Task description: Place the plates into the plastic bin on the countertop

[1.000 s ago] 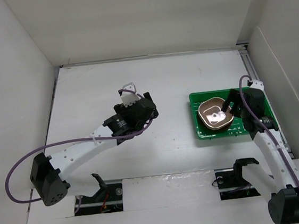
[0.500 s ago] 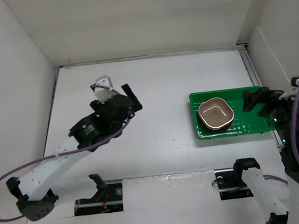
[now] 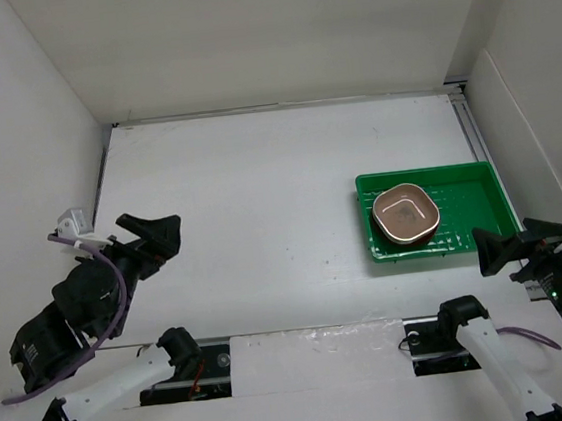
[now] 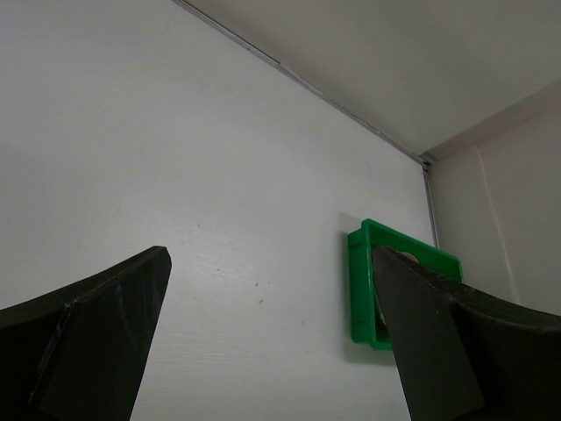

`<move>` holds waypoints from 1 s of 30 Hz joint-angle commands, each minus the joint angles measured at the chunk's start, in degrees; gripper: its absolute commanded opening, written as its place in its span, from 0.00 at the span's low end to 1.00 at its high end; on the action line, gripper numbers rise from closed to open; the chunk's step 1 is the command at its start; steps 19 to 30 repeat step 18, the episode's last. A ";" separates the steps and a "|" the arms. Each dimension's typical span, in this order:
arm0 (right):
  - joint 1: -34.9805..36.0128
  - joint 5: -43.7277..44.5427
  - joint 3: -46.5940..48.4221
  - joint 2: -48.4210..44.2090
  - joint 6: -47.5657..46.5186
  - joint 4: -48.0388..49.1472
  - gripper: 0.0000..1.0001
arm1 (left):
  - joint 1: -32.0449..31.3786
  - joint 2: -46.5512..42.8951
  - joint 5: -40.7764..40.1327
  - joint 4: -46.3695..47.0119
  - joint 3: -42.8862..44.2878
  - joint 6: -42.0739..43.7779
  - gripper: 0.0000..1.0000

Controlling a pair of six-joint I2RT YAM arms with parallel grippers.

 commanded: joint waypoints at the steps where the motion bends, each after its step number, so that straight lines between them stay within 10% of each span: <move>1: 1.55 3.00 -0.26 -0.59 -0.75 -3.02 1.00 | 0.05 -1.61 0.79 -0.47 -1.82 0.29 1.00; 30: 4.37 7.65 0.27 -3.41 -0.22 -4.08 1.00 | 0.05 -3.03 -0.53 4.63 -2.88 2.57 1.00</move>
